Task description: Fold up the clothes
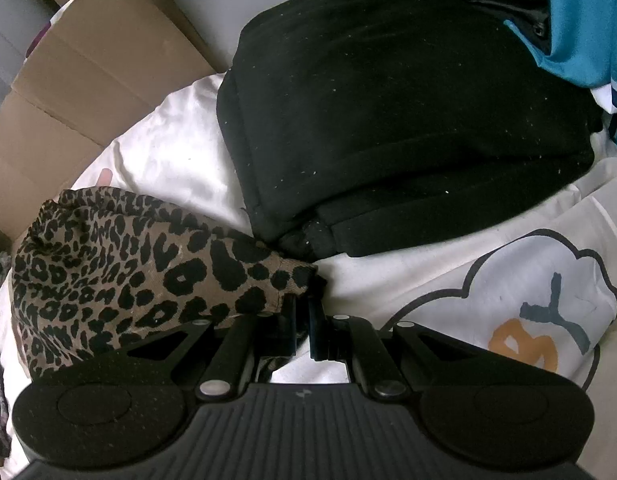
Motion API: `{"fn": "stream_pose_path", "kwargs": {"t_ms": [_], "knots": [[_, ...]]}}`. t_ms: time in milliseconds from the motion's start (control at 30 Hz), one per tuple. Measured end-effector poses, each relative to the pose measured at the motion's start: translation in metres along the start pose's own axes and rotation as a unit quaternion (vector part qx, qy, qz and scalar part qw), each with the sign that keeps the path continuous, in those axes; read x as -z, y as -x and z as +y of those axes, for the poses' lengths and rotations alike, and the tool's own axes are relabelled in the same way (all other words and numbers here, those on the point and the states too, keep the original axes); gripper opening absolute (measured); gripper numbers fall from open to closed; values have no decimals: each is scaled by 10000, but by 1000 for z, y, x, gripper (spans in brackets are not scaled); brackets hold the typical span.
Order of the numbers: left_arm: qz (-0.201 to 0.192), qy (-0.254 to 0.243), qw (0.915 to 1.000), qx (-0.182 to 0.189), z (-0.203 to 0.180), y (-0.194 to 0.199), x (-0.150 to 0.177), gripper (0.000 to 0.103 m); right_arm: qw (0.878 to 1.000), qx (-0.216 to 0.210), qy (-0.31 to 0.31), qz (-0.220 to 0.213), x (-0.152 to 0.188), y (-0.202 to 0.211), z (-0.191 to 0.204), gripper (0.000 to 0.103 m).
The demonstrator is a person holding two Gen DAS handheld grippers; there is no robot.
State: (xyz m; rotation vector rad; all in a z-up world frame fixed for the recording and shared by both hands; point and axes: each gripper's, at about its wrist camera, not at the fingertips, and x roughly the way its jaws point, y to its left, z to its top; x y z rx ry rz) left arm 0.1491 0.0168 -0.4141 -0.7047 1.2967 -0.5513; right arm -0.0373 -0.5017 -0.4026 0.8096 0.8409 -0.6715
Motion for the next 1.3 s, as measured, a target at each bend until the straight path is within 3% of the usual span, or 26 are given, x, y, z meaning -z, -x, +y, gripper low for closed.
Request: {"fn": "stream_pose_path", "kwargs": {"t_ms": [167, 367, 633, 700, 733, 767, 933, 1133, 1233, 1300], "knots": [[187, 127, 9995, 215, 2, -20, -1, 56, 10000, 1, 28, -5, 0, 0, 0, 3], [454, 759, 9944, 580, 10, -40, 16, 49, 10000, -25, 52, -1, -1, -1, -1, 4], [236, 1368, 9882, 644, 12, -54, 23, 47, 9999, -82, -80, 14, -1, -2, -5, 4], [264, 1373, 9882, 622, 10, -58, 22, 36, 9999, -88, -99, 12, -1, -2, -5, 4], [305, 1385, 9881, 599, 9, -59, 23, 17, 9999, -93, -116, 12, -1, -1, -6, 4], [345, 1396, 9879, 576, 9, -61, 23, 9, 9999, -97, -133, 12, -1, -1, -6, 4], [276, 1210, 9916, 359, 0, -58, 28, 6, 9997, -121, -215, 13, -1, 1, -9, 9], [215, 1257, 9910, 399, -6, -53, 26, 5, 9997, -112, -230, -13, -3, 11, -14, 19], [183, 1269, 9908, 435, -8, -49, 26, 5, 9987, -299, -412, 32, 0, 17, -23, 23], [147, 1276, 9909, 412, -9, -47, 25, 5, 9974, -467, -547, 71, 2, 19, -29, 35]]}}
